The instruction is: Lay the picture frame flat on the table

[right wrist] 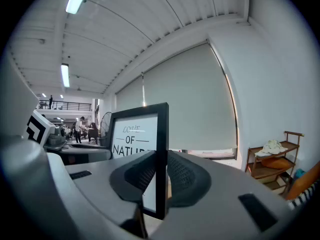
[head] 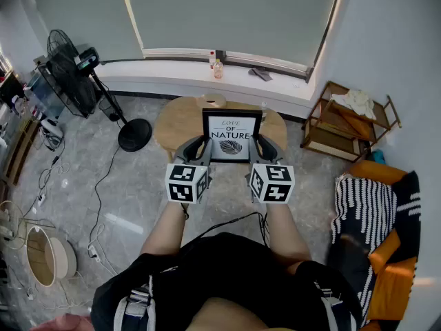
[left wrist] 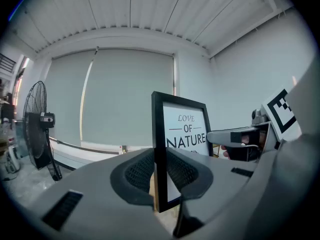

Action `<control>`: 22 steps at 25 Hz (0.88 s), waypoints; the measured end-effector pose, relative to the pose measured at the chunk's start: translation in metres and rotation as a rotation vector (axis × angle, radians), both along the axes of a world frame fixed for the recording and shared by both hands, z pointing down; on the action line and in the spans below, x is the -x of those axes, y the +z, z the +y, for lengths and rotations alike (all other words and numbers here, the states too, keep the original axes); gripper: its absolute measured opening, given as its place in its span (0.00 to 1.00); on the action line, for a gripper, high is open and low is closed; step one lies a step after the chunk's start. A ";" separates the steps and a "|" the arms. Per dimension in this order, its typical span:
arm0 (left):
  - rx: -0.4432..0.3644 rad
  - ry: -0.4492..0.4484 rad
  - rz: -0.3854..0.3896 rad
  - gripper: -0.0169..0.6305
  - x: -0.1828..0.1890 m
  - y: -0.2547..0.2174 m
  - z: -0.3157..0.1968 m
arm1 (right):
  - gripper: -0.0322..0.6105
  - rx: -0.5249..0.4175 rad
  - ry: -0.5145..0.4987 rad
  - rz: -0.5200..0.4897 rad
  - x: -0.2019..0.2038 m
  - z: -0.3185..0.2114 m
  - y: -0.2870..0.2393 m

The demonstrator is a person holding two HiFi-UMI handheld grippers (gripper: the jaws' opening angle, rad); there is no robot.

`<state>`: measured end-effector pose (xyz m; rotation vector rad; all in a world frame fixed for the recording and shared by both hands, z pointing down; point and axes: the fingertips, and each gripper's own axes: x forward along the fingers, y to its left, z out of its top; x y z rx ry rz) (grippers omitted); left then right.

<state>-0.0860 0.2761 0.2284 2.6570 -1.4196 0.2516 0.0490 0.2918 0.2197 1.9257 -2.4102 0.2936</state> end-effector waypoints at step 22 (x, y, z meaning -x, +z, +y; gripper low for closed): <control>-0.002 0.031 0.038 0.15 0.077 0.003 0.005 | 0.19 -0.023 0.027 -0.020 0.077 0.014 -0.001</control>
